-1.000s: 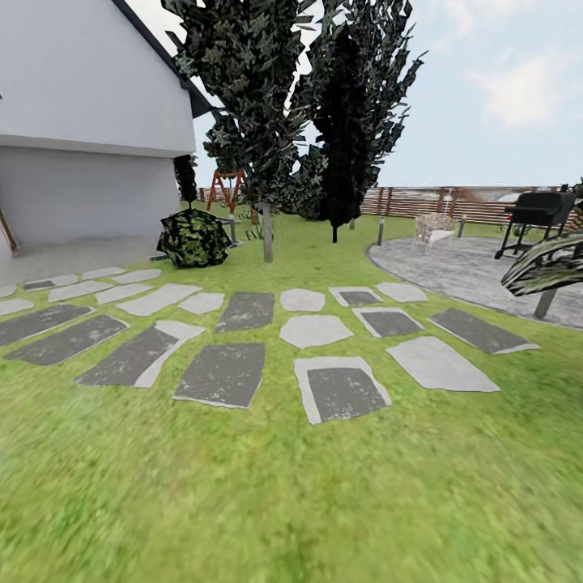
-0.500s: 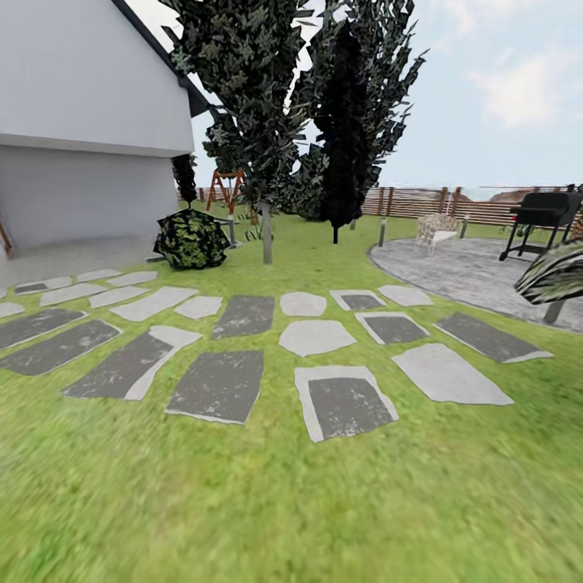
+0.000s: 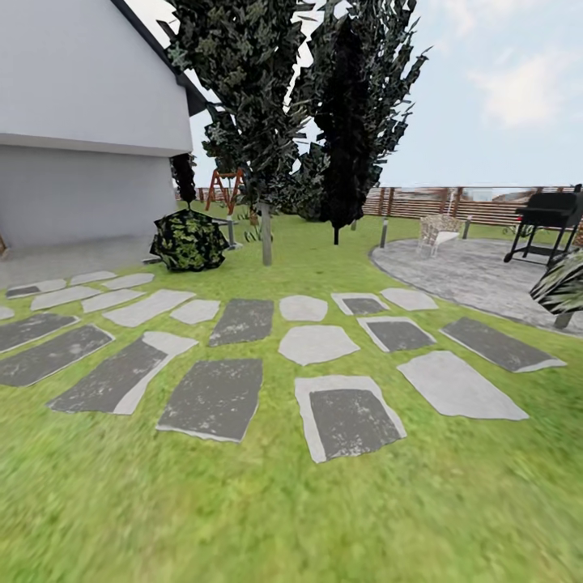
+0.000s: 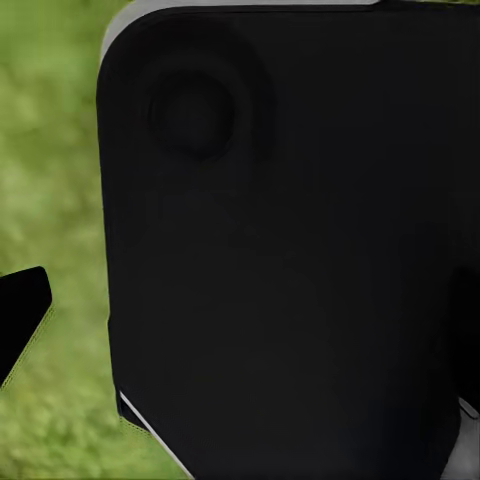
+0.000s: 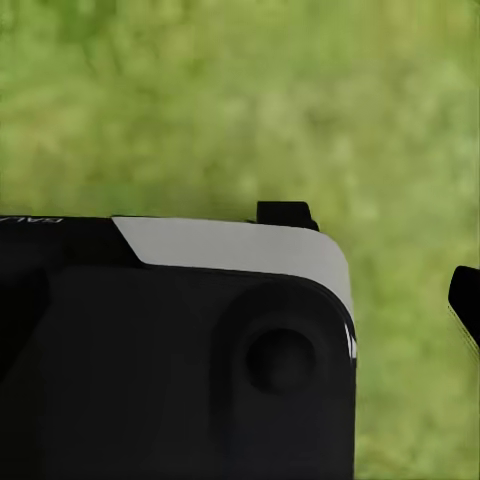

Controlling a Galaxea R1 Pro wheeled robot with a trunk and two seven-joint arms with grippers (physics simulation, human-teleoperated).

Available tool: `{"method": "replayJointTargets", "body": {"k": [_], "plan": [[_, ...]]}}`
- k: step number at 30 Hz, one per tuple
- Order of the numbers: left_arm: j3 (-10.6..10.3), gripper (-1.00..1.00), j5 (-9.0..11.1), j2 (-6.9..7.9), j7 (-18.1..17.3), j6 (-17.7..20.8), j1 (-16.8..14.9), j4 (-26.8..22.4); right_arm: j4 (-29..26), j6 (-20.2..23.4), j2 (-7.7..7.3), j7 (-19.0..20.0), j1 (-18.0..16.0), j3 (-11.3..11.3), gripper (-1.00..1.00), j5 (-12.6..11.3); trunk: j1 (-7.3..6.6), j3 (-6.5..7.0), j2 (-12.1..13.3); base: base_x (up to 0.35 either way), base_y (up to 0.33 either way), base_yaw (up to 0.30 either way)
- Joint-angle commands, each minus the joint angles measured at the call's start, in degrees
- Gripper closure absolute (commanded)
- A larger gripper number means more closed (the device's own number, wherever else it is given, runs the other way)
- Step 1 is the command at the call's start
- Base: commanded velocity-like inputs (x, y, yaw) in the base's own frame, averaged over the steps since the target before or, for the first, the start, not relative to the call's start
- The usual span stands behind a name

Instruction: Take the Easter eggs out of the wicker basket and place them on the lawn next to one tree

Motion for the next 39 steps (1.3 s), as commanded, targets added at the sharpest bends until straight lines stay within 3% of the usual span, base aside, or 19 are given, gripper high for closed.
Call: {"method": "replayJointTargets", "body": {"k": [1, 23, 39], "plan": [[0.11, -1.00, 0.17, 0.02, -0.22, 0.05, 0.02, -0.09, 0.05, -0.20, 0.00, 0.03, -0.03, 0.00, -1.00, 0.01, 0.03, -0.05, -0.02, 0.331, 0.000, 0.000], [0.16, -1.00, 0.04, -0.09, 0.05, 0.22, 0.02, 0.08, 0.03, -0.20, 0.00, 0.03, -0.05, 0.00, -1.00, 0.01, 0.03, -0.05, -0.02, 0.331, 0.000, 0.000], [0.22, -1.00, 0.13, 0.19, -0.49, 0.05, 0.02, 0.33, 0.03, -0.20, 0.00, 0.03, -0.03, 0.00, -1.00, 0.01, 3.55, -2.92, -6.44, 0.331, 0.000, 0.000]]}}
